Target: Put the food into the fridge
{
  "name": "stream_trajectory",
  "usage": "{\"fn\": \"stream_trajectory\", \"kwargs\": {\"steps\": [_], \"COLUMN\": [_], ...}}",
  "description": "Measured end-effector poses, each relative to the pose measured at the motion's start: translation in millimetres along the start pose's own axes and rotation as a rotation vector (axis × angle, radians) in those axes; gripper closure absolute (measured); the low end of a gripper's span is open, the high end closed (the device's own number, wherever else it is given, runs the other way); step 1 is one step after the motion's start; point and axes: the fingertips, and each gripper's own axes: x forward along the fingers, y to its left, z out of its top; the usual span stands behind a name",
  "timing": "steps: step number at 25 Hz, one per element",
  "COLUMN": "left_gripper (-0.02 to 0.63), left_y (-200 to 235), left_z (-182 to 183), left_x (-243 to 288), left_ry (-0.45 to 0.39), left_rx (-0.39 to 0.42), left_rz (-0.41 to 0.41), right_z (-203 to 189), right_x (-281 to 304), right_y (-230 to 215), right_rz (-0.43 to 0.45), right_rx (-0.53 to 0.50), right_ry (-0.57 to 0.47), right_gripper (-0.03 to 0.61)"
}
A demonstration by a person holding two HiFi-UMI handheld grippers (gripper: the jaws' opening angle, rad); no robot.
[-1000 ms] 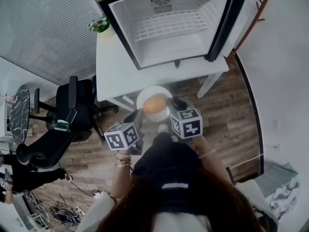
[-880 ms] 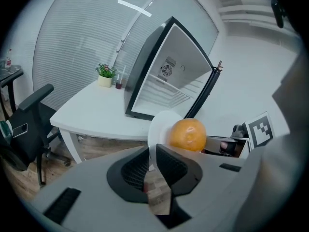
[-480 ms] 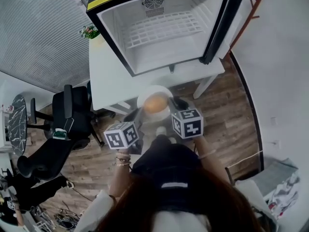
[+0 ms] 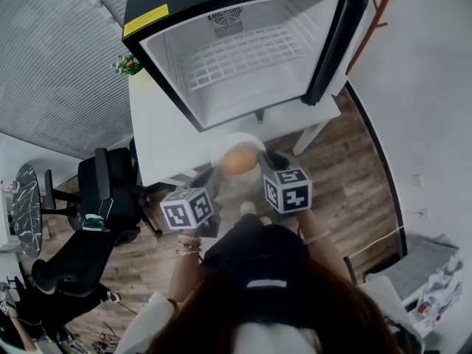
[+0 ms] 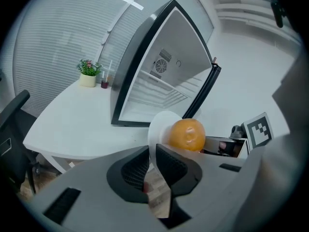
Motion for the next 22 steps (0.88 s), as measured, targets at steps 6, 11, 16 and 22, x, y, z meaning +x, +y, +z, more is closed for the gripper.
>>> {"fn": "stream_trajectory", "kwargs": {"steps": [6,11,16,22], "left_gripper": [0.574,0.574,0.574,0.575], "left_y": [2,1,1,3], "left_z": [14,24,33,38], "left_x": [12,20,23,24], "left_ry": [0.005,0.006,0.010,0.022], "left_rx": [0.011,0.031,0.051,0.060], "left_rz": [-0.043,-0.074,-0.100,-0.125], "right_z": [8,18,24,27], "right_x": [5,6,8,8], "right_y": [-6,-12,-12,-10], "right_rz": [-0.040,-0.072,-0.094,-0.124], "right_rx": [0.018,0.029,0.032,0.041], "right_ry": [-0.012,-0.030,-0.038,-0.045], "right_gripper": [0.517,0.517,0.517,0.517]}}
